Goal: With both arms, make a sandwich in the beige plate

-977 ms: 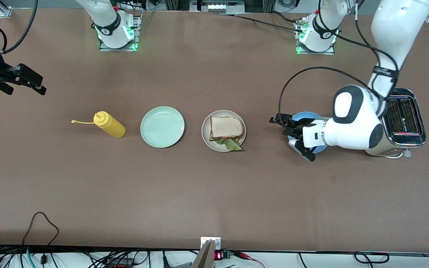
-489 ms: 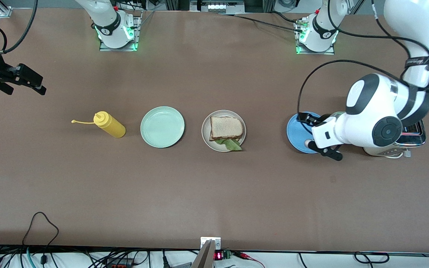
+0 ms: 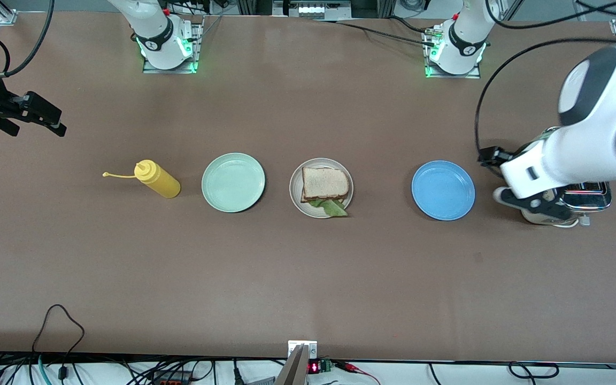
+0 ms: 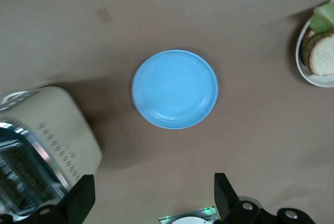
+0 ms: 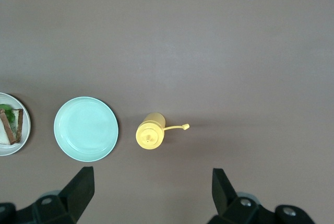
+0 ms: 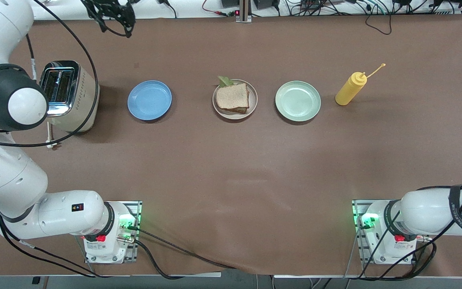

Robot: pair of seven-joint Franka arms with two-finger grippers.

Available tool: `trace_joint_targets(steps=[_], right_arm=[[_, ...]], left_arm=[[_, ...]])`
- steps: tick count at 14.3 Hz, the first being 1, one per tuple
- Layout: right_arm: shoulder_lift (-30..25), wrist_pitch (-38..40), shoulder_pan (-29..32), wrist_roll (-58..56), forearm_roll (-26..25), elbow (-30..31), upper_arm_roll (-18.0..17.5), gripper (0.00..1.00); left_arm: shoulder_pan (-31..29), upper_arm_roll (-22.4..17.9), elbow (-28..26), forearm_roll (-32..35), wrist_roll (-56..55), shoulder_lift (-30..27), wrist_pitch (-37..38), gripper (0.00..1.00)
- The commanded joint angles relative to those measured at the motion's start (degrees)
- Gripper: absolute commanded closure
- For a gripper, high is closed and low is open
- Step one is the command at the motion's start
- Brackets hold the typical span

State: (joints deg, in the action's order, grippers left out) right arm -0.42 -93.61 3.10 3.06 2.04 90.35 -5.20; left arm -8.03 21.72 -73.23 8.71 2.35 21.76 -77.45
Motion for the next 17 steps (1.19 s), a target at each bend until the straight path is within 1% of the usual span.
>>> trace_joint_targets(steps=[1, 2, 3, 5, 7, 8, 10, 12, 17], right_arm=[[0.24, 0.71, 0.68, -0.69, 0.86, -0.96, -0.34, 0.00], [0.24, 0.71, 0.68, -0.60, 0.78, -0.96, -0.34, 0.00], [0.24, 0.62, 0.68, -0.51, 0.78, -0.96, -0.34, 0.00], [0.24, 0.88, 0.59, -0.51, 0.78, -0.96, -0.34, 0.00], [0.24, 1.06, 0.50, -0.51, 0.16, -0.96, -0.42, 0.00], [0.24, 1.14, 0.50, -0.51, 0.07, -0.96, -0.34, 0.00], [0.24, 1.15, 0.50, -0.51, -0.10, -0.96, -0.34, 0.00], [0.24, 1.15, 0.67, -0.51, -0.19, -0.96, -0.34, 0.00], [0.24, 1.15, 0.68, -0.43, -0.28, -0.87, -0.34, 0.00]], left_arm=[[4.93, -10.33, -4.10, -3.14, -0.68, -7.76, -1.02, 0.00], [6.52, -15.95, -10.47, -8.74, -0.76, -13.53, -5.30, 0.00], [6.63, -17.66, -15.41, -9.84, -0.94, -17.42, -9.26, 0.00], [6.71, -19.16, -22.11, -9.50, -0.85, -23.23, -15.25, 0.00], [7.32, -19.17, -23.28, -9.24, -0.77, -25.10, -15.98, 0.00], [8.37, -19.60, -23.45, -8.97, -0.68, -25.02, -15.98, 0.00], [8.65, -19.69, -24.50, -8.97, -0.24, -25.19, -14.84, 0.00], [8.30, -19.35, -23.98, -8.88, -0.15, -24.84, -12.73, 0.00], [8.12, -18.99, -23.63, -8.80, -0.33, -24.49, -12.81, 0.00]])
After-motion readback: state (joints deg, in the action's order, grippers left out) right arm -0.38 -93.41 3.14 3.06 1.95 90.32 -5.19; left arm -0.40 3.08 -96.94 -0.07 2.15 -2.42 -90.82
